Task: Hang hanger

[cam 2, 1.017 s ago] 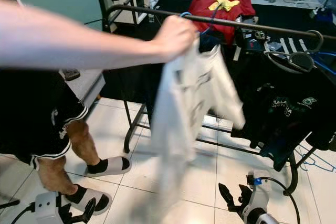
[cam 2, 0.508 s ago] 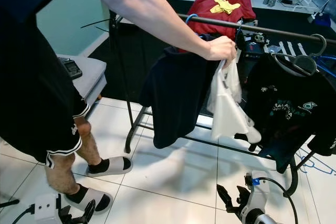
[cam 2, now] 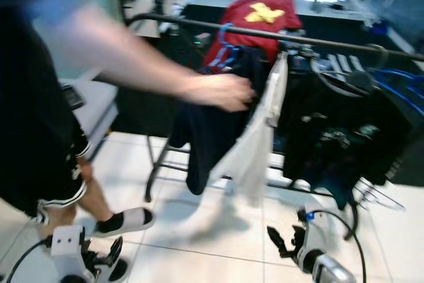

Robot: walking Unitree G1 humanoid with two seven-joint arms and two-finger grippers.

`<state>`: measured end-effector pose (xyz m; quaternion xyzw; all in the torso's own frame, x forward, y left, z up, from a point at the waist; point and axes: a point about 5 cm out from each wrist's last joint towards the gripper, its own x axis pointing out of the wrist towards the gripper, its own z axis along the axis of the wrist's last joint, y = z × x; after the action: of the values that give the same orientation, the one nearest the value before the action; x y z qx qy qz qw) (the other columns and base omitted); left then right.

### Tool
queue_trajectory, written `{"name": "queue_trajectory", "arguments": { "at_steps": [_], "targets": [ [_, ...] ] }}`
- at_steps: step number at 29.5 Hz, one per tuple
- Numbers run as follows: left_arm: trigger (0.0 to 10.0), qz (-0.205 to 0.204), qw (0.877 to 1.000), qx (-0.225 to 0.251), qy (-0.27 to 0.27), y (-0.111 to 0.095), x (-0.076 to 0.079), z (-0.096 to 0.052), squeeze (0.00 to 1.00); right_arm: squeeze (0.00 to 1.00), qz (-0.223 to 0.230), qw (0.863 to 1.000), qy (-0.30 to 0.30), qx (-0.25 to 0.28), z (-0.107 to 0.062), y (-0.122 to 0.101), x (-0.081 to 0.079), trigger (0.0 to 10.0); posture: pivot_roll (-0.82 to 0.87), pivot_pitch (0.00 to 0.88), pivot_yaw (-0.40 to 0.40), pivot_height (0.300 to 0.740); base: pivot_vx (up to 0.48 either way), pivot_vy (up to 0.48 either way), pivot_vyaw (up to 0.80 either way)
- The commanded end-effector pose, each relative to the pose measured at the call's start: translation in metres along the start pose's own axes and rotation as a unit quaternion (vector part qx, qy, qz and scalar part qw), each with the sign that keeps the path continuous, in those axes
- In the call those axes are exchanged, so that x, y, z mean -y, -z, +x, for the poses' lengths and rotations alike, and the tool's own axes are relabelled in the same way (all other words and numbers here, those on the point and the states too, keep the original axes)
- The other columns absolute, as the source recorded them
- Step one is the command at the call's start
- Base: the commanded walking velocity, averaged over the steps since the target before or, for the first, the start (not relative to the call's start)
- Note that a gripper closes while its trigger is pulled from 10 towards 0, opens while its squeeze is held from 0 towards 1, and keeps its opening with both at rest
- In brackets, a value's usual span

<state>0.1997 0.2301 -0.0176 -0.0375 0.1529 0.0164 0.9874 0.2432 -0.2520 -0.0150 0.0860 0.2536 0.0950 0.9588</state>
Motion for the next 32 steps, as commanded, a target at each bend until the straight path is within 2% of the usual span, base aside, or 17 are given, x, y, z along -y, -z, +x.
{"name": "queue_trajectory", "arguments": {
  "at_steps": [1,6,10,13,17,22,26,27,29,32],
  "targets": [
    [10.0,0.008,1.0,-0.013,0.014,0.005,0.008,-0.001,0.0,0.0,0.007,1.0,0.012,-0.008,0.001,0.001,0.001,10.0,-0.1,0.026,-0.071,0.74,0.0,0.0,-0.77],
    [10.0,-0.007,0.999,0.016,0.039,-0.004,0.022,0.003,0.0,0.0,-0.009,0.999,-0.003,0.032,0.017,-0.03,-0.009,10.0,-0.11,0.025,-0.071,0.74,0.0,0.0,-0.76],
    [10.0,-0.009,0.998,0.042,0.037,-0.017,0.022,0.009,0.0,0.0,-0.034,0.997,-0.032,0.06,0.028,-0.052,-0.023,10.0,-0.11,0.015,-0.072,0.74,0.0,0.0,-0.76],
    [10.0,-0.008,0.998,0.041,0.036,-0.019,0.022,0.01,0.0,0.0,-0.044,0.996,-0.042,0.072,0.031,-0.059,-0.028,10.0,-0.11,0.015,-0.071,0.74,0.0,0.0,-0.76],
    [10.0,-0.016,0.999,0.04,0.021,-0.017,0.019,0.008,0.0,0.0,-0.066,0.989,-0.07,0.111,0.039,-0.083,-0.046,10.0,-0.11,0.011,-0.074,0.74,0.131,0.0,0.0],
    [10.0,-0.018,0.999,0.045,0.02,-0.018,0.021,0.006,0.0,0.0,-0.076,0.985,-0.091,0.128,0.04,-0.094,-0.054,10.0,-0.11,0.01,-0.079,0.74,0.339,0.0,0.0],
    [10.0,-0.019,0.998,0.05,0.022,-0.02,0.024,0.005,0.0,0.0,-0.101,0.974,-0.119,0.164,0.044,-0.125,-0.067,10.0,-0.11,0.008,-0.084,0.74,0.351,0.0,0.0],
    [10.0,-0.021,0.999,0.045,0.022,-0.016,0.026,0.005,0.0,0.0,-0.143,0.972,-0.115,0.147,0.046,-0.123,-0.068,10.0,-0.11,0.007,-0.088,0.74,0.349,0.0,0.0],
    [10.0,-0.021,0.999,0.043,0.022,-0.015,0.027,0.004,0.0,0.0,-0.155,0.972,-0.112,0.14,0.047,-0.121,-0.067,10.0,-0.11,0.007,-0.088,0.74,0.349,0.0,0.0],
    [10.0,-0.025,0.999,0.032,0.019,-0.009,0.029,0.004,0.0,0.0,-0.143,0.98,-0.094,0.105,0.046,-0.104,-0.058,10.0,-0.1,0.008,-0.088,0.74,0.314,0.0,0.0]
  ]
}}
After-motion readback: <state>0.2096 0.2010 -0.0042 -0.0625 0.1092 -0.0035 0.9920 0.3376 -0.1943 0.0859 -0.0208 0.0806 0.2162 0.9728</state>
